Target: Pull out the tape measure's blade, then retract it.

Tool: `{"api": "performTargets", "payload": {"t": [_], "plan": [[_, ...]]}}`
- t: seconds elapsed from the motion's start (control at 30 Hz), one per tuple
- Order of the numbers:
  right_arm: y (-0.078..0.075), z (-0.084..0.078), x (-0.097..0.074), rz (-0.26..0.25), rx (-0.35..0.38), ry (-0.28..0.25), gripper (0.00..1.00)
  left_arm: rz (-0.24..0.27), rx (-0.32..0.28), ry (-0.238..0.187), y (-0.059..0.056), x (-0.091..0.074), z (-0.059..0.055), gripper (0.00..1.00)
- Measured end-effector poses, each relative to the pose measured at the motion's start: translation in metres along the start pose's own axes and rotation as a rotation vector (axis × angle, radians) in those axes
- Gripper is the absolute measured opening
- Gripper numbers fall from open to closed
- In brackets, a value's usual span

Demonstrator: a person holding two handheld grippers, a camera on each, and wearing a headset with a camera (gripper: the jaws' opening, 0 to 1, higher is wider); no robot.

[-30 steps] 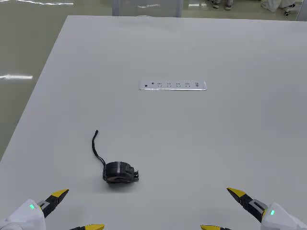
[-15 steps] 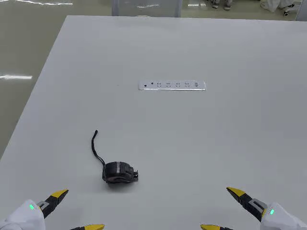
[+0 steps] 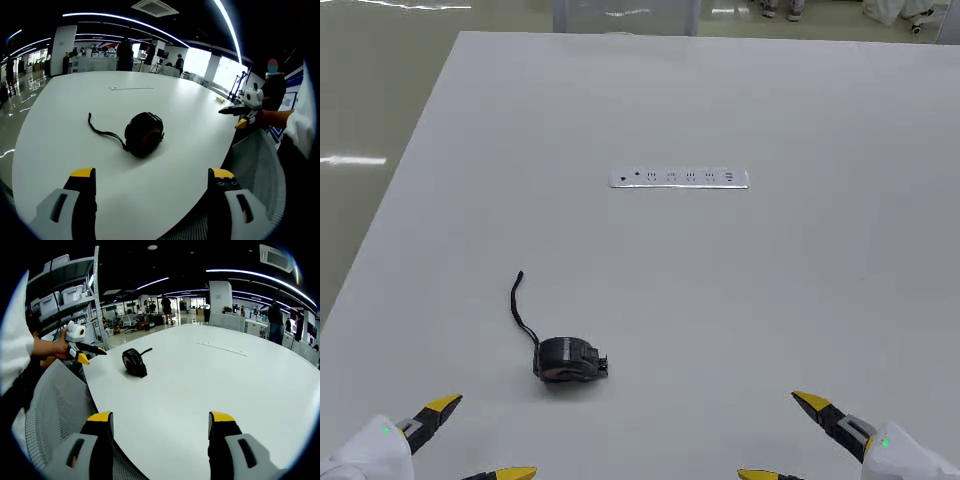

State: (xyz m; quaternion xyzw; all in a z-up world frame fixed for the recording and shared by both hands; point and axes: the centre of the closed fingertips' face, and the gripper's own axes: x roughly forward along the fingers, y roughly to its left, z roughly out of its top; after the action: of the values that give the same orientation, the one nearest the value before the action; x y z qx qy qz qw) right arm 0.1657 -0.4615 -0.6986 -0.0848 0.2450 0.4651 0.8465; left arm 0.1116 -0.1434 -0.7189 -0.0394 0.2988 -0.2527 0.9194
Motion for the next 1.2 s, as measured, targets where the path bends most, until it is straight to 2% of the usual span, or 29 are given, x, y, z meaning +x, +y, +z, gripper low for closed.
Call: {"api": "performTargets", "payload": {"t": [0.53, 1.2], "plan": [[-0.002, -0.001, 0.002, 0.006, 0.002, -0.005, 0.77, 0.001, -0.001, 0.003, 0.001, 0.001, -0.001, 0.91], [0.001, -0.001, 0.008, 0.046, 0.002, -0.015, 0.72, -0.024, 0.020, -0.001, 0.004, 0.012, 0.008, 0.90]]}}
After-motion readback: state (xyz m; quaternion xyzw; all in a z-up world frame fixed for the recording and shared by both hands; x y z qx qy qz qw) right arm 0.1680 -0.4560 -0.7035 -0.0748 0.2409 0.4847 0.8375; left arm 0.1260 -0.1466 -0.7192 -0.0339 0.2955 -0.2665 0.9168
